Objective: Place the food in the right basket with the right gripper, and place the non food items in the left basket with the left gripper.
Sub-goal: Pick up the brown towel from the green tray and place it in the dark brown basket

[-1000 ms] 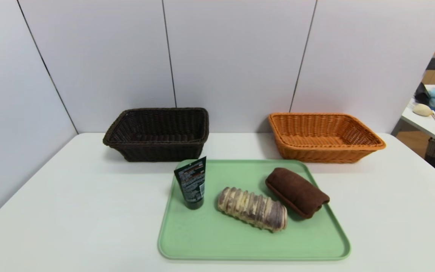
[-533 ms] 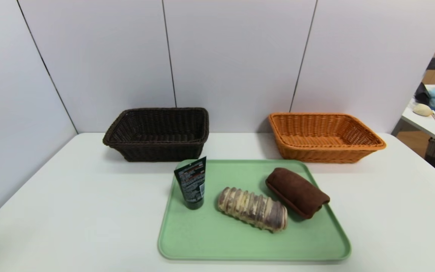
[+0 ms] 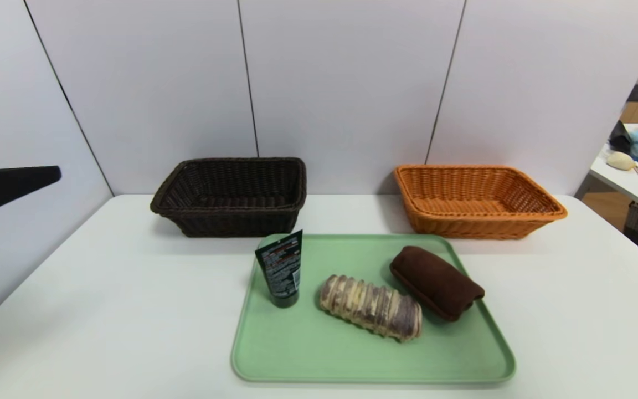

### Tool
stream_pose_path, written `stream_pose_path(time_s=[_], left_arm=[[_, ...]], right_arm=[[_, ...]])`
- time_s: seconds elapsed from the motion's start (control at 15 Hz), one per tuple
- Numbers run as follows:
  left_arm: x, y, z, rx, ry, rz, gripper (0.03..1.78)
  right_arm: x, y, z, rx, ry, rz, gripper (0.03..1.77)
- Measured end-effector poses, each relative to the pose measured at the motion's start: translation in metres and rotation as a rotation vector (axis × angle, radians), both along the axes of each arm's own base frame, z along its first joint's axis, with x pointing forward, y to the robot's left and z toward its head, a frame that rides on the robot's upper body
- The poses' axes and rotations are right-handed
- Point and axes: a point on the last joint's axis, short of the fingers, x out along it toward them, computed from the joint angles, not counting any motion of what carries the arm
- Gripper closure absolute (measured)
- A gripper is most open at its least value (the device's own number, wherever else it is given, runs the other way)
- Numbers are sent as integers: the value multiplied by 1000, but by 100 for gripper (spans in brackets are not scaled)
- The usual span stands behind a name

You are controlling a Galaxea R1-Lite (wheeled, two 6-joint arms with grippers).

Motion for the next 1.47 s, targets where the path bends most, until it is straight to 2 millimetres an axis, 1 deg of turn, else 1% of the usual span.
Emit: stream_pose_path(time_s=[0.2, 0.33, 0.47, 0.67, 0.93, 1.27, 1.47], left_arm=[[19, -13, -9, -3, 75, -57, 12], [29, -22, -15, -2, 116, -82, 12], [35, -25, -14, 10, 121, -61, 12], [33, -25, -14, 13, 125, -60, 12], [26, -23, -13, 8, 111, -58, 12], [21, -21, -13, 9, 111, -55, 12], [19, -20, -13, 9, 110, -44, 12]], right_arm=[[10, 5, -13, -16, 87, 18, 10], [14, 7, -30, -39, 211, 32, 10], [22, 15, -51, -68, 358, 66, 10], [36, 35, -81, -122, 525, 154, 10], [70, 64, -118, -164, 696, 209, 10], [112, 93, -160, -227, 825, 221, 10], [135, 109, -181, -261, 870, 214, 10]])
